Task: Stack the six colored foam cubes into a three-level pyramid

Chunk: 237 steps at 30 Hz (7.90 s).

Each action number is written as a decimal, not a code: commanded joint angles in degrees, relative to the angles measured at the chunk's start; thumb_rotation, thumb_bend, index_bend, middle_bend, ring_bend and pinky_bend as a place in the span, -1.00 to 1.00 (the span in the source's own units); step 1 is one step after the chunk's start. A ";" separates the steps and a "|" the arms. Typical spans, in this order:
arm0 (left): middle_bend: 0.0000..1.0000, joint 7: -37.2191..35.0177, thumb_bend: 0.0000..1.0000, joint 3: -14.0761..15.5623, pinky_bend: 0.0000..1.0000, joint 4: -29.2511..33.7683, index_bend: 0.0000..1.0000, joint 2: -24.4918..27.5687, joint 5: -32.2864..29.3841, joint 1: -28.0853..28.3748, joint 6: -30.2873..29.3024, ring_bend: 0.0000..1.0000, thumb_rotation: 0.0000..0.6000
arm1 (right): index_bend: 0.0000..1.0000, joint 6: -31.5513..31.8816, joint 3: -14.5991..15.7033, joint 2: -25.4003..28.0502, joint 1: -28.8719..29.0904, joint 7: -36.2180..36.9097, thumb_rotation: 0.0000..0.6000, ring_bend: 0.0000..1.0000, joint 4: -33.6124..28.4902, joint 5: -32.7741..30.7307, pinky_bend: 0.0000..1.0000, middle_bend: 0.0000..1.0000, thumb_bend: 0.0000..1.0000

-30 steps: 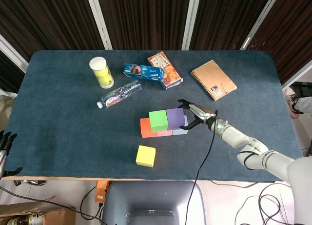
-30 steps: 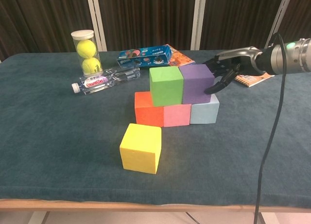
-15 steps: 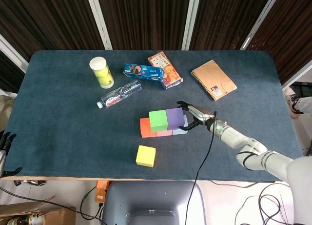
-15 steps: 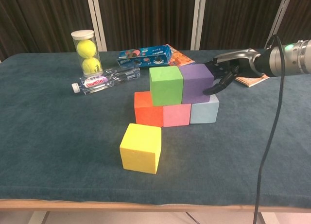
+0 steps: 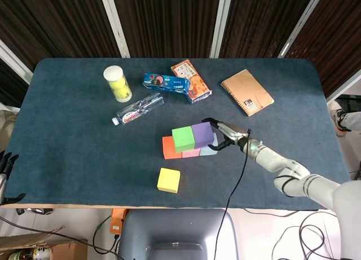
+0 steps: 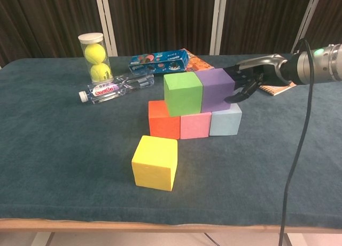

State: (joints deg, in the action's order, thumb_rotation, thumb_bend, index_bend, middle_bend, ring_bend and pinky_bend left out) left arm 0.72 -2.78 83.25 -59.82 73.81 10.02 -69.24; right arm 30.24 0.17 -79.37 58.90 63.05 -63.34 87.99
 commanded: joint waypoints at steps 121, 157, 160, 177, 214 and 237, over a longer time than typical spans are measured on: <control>-1.00 3.70 -0.76 -0.45 -0.78 2.20 -0.94 0.13 -2.47 1.13 1.16 -1.00 1.00 | -0.51 1.38 17.85 11.61 11.64 28.80 0.01 -1.00 -5.41 13.44 -1.00 -1.00 -0.63; -1.00 1.45 -0.76 -0.24 -0.78 0.94 -0.94 0.06 -1.53 0.83 1.13 -1.00 1.00 | -0.56 2.92 20.07 12.00 13.05 27.37 0.02 -1.00 -7.93 12.05 -1.00 -1.00 -0.63; -1.00 1.31 -0.76 -0.25 -0.78 0.96 -0.94 0.10 -1.44 0.80 1.07 -1.00 1.00 | -0.59 3.10 20.53 12.48 13.05 27.22 0.02 -1.00 -8.20 12.21 -1.00 -1.00 -0.63; -1.00 0.47 -0.76 -0.18 -0.78 1.74 -0.94 0.69 -0.40 0.18 -0.42 -1.00 1.00 | -0.69 15.84 17.53 20.81 0.94 -0.41 0.04 -1.00 -15.91 3.79 -1.00 -1.00 -0.63; -1.00 -3.36 -0.76 0.61 -0.78 0.17 -0.94 0.75 2.23 -2.09 -3.19 -1.00 1.00 | -0.90 26.94 2.72 22.56 -6.10 -88.98 0.15 -1.00 -66.32 -41.93 -1.00 -1.00 -0.63; -1.00 -3.72 -0.76 0.15 -0.78 -0.40 -0.94 0.53 1.36 -1.95 -2.20 -1.00 1.00 | -0.90 30.36 -0.34 10.66 3.74 -103.35 0.14 -1.00 -64.77 -60.01 -1.00 -1.00 -0.63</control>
State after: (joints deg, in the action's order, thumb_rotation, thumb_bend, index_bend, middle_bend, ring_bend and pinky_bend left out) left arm -3.03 -2.60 82.84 -59.27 75.19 8.03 -71.48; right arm 61.07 0.34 -68.14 62.11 -40.49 -128.75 28.84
